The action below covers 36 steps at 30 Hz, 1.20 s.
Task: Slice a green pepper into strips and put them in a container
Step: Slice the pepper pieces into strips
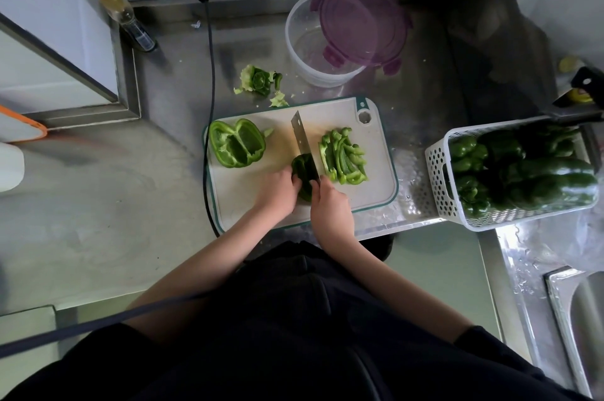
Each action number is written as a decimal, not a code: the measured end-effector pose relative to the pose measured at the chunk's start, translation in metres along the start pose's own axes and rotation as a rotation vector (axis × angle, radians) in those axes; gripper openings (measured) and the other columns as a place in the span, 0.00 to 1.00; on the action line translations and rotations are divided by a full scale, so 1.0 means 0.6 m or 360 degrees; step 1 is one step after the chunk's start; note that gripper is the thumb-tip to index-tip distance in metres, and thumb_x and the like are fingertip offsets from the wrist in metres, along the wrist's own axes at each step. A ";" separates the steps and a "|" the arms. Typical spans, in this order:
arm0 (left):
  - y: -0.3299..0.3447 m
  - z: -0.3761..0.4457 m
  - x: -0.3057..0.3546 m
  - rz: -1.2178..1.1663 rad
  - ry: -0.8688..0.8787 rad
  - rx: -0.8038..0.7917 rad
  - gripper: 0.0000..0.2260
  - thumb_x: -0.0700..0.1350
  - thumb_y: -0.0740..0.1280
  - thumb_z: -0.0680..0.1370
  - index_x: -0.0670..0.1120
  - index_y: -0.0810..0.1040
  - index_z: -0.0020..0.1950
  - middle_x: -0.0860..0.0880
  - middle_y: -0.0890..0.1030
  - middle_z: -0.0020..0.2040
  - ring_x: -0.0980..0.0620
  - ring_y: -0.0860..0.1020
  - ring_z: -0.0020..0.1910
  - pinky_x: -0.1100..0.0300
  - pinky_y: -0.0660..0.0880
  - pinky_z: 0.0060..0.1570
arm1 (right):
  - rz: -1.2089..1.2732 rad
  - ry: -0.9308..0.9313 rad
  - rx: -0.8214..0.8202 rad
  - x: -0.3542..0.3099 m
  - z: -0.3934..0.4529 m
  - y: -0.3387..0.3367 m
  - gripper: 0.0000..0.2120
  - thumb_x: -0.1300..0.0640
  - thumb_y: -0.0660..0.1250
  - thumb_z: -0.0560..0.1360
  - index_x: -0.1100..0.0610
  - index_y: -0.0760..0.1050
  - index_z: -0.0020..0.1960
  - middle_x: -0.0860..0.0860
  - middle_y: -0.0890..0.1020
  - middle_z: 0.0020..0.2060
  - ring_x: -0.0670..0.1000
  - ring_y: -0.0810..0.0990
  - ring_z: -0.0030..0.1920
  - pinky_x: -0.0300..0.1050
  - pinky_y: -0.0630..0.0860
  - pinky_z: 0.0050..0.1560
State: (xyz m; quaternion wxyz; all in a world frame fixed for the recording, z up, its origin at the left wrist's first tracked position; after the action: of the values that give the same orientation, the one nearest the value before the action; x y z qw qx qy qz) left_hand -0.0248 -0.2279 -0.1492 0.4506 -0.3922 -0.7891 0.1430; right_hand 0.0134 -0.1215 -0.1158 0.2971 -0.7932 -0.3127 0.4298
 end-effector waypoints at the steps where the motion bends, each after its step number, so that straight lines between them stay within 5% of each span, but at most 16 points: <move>1: -0.001 0.000 0.000 0.0027 -0.0005 -0.0003 0.09 0.44 0.55 0.82 0.41 0.72 0.50 0.43 0.77 0.41 0.48 0.73 0.34 0.59 0.64 0.28 | -0.0006 -0.0003 -0.0005 -0.004 0.003 0.000 0.15 0.50 0.50 0.82 0.59 0.69 0.50 0.59 0.79 0.38 0.61 0.78 0.38 0.56 0.77 0.38; 8: 0.003 0.004 -0.016 -0.0344 -0.0146 -0.0160 0.11 0.46 0.52 0.83 0.43 0.71 0.56 0.45 0.78 0.40 0.49 0.78 0.26 0.58 0.75 0.25 | 0.0106 -0.0036 -0.0010 -0.024 0.046 -0.034 0.15 0.50 0.51 0.82 0.58 0.68 0.44 0.52 0.75 0.34 0.53 0.74 0.33 0.44 0.65 0.29; 14: -0.008 0.012 -0.022 -0.0385 -0.0120 -0.0099 0.11 0.46 0.55 0.82 0.42 0.73 0.48 0.46 0.75 0.32 0.46 0.77 0.23 0.51 0.77 0.28 | 0.0289 0.0050 0.0060 0.018 -0.005 -0.071 0.16 0.51 0.54 0.82 0.54 0.62 0.37 0.49 0.70 0.29 0.48 0.67 0.28 0.43 0.60 0.28; 22: -0.009 0.009 -0.015 -0.0226 -0.0041 -0.0045 0.13 0.45 0.55 0.82 0.39 0.74 0.46 0.45 0.77 0.32 0.48 0.78 0.21 0.49 0.76 0.28 | 0.0283 0.0016 -0.0012 0.005 -0.001 -0.034 0.16 0.49 0.52 0.82 0.60 0.70 0.48 0.56 0.78 0.35 0.57 0.75 0.35 0.48 0.69 0.34; 36: -0.010 0.004 -0.011 -0.0079 -0.0015 -0.0056 0.13 0.47 0.56 0.81 0.42 0.73 0.43 0.42 0.80 0.36 0.46 0.80 0.26 0.52 0.76 0.31 | 0.0325 0.0101 -0.0028 0.005 -0.004 -0.033 0.15 0.49 0.51 0.82 0.59 0.69 0.48 0.55 0.78 0.38 0.56 0.76 0.39 0.46 0.68 0.37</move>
State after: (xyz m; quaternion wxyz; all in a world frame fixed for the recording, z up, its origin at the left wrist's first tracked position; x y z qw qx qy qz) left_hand -0.0275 -0.2362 -0.1509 0.4435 -0.3797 -0.8030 0.1197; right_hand 0.0123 -0.1072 -0.1014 0.2545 -0.8368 -0.2244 0.4297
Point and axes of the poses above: each hand's wrist, its own z-axis towards the middle knuckle, its own y-axis out of the palm, x = y × z, the point moved 6 cm from there along z, towards the middle knuckle
